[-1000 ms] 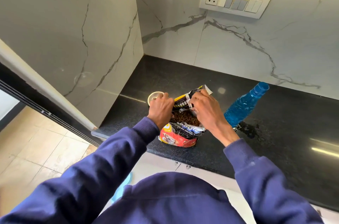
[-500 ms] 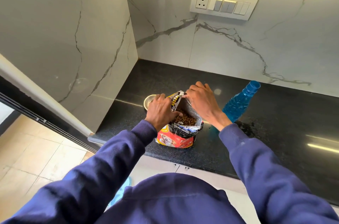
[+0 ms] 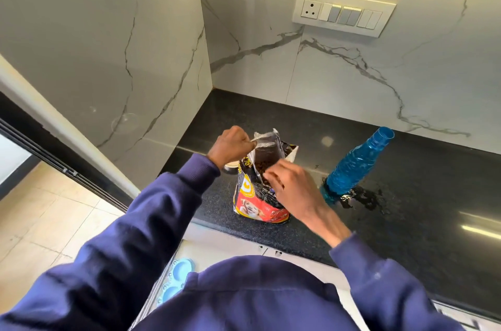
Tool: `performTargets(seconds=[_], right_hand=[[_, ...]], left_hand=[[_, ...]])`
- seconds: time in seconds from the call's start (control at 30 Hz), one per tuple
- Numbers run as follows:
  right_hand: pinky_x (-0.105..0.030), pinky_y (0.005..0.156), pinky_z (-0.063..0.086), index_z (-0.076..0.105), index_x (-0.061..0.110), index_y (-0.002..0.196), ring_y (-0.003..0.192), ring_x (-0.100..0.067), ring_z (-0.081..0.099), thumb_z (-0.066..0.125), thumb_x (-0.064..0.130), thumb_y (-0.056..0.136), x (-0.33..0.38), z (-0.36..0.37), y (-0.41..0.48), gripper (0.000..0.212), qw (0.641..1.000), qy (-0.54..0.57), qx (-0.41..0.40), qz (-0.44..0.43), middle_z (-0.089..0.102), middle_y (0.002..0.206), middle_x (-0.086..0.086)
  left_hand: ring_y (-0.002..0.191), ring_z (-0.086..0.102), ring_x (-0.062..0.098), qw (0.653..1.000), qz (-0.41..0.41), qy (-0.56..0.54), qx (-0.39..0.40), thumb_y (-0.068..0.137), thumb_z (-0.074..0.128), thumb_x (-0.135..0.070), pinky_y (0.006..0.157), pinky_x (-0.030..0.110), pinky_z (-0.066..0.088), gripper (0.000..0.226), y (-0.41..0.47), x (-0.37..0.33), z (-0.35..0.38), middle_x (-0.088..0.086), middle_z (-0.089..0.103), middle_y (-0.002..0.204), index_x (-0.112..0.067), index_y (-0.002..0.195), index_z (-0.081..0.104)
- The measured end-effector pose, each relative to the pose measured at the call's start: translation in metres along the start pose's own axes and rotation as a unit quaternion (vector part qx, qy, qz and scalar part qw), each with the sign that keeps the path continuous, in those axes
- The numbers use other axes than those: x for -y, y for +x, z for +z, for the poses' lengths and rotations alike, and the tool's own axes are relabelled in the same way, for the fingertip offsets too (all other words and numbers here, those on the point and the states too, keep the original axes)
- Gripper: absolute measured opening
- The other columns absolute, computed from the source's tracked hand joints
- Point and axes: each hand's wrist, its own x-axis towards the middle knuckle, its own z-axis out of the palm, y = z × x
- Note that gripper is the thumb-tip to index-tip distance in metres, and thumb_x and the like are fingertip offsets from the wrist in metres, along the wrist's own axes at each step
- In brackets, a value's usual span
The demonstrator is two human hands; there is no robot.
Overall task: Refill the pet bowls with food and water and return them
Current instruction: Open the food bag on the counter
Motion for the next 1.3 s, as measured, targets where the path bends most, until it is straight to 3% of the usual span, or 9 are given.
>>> performTargets(seconds=[0.07,0.17,0.33,0.57,0.7,0.87,1.0,1.17,1.3], right_hand=[[-0.037,0.071,0.06,0.074,0.015,0.099,0.079,-0.016,0.07,0.055,0.035,0.103,-0.002,0.007,-0.007,0.028,0.995,-0.011,0.073,0.063,0.074,0.094,-0.002],[-0.049,0.066,0.058,0.07,0.019,0.086,0.065,-0.018,0.068,0.05,0.046,0.104,-0.008,0.009,-0.005,0.039,0.982,-0.013,0.148,0.114,0.071,0.076,0.0],[-0.047,0.083,0.06,0.075,0.018,0.113,0.092,-0.016,0.074,0.059,0.044,0.1,-0.021,0.012,0.011,0.034,0.965,0.055,0.194,0.167,0.078,0.107,0.001],[-0.042,0.075,0.059,0.076,0.011,0.094,0.084,-0.022,0.074,0.074,0.043,0.09,-0.007,0.028,0.045,0.032,0.958,0.13,0.093,0.237,0.078,0.089,-0.004],[-0.035,0.058,0.036,0.066,0.004,0.066,0.057,-0.02,0.051,0.08,0.046,0.083,-0.002,0.04,0.059,0.047,0.937,0.164,0.067,0.3,0.061,0.06,-0.006],[-0.036,0.063,0.048,0.073,-0.002,0.083,0.068,-0.024,0.066,0.08,0.029,0.086,-0.012,0.04,0.061,0.033,0.923,0.179,0.101,0.325,0.074,0.076,-0.014],[-0.05,0.084,0.062,0.074,0.01,0.084,0.082,-0.028,0.077,0.079,0.01,0.084,-0.019,0.028,0.062,0.005,0.912,0.181,0.176,0.322,0.078,0.087,-0.013],[-0.038,0.077,0.057,0.069,0.023,0.075,0.072,-0.016,0.068,0.079,0.001,0.08,-0.027,0.017,0.056,0.025,0.91,0.146,0.24,0.306,0.072,0.076,0.001],[-0.034,0.08,0.059,0.075,0.012,0.105,0.086,-0.018,0.071,0.063,-0.015,0.081,-0.032,0.009,0.053,0.038,0.914,0.122,0.285,0.262,0.073,0.088,-0.001]], left_hand=[[0.054,0.045,0.014,0.998,-0.022,-0.05,0.016,0.1,0.062,-0.019,0.052,0.021,0.035,0.037,0.002,0.004,-0.001,0.005,0.055,0.064,-0.01,0.065,0.056],[0.069,0.065,0.025,0.986,-0.046,-0.155,0.029,0.1,0.064,-0.02,0.064,0.033,0.055,0.019,0.002,0.006,-0.002,0.029,0.065,0.082,-0.005,0.089,0.067],[0.062,0.077,0.016,0.951,-0.076,-0.293,0.066,0.097,0.068,-0.014,0.062,0.025,0.065,0.022,0.0,0.006,-0.001,0.038,0.072,0.102,0.007,0.102,0.069],[0.085,0.074,0.034,0.947,-0.094,-0.3,0.065,0.092,0.075,-0.017,0.078,0.035,0.064,0.035,0.001,-0.003,0.001,0.033,0.075,0.101,0.015,0.106,0.071],[0.069,0.071,0.024,0.949,-0.091,-0.295,0.069,0.087,0.08,-0.015,0.063,0.023,0.064,0.036,0.005,-0.003,-0.005,0.03,0.074,0.098,0.016,0.104,0.073],[0.063,0.071,0.015,0.956,-0.085,-0.275,0.059,0.085,0.081,-0.011,0.053,0.016,0.059,0.02,0.004,0.002,-0.005,0.021,0.076,0.088,0.008,0.09,0.076],[0.069,0.073,0.019,0.968,-0.075,-0.24,0.021,0.085,0.082,-0.015,0.064,0.022,0.062,0.02,0.003,0.001,0.006,0.019,0.078,0.086,0.005,0.089,0.078],[0.062,0.068,0.01,0.984,-0.064,-0.161,-0.033,0.084,0.083,-0.026,0.061,0.021,0.055,0.021,0.003,0.001,0.018,0.006,0.077,0.074,-0.008,0.075,0.078],[0.072,0.072,0.017,0.988,-0.054,-0.134,-0.053,0.087,0.08,-0.027,0.066,0.028,0.061,0.023,0.004,0.001,0.022,0.008,0.077,0.08,-0.004,0.083,0.078]])
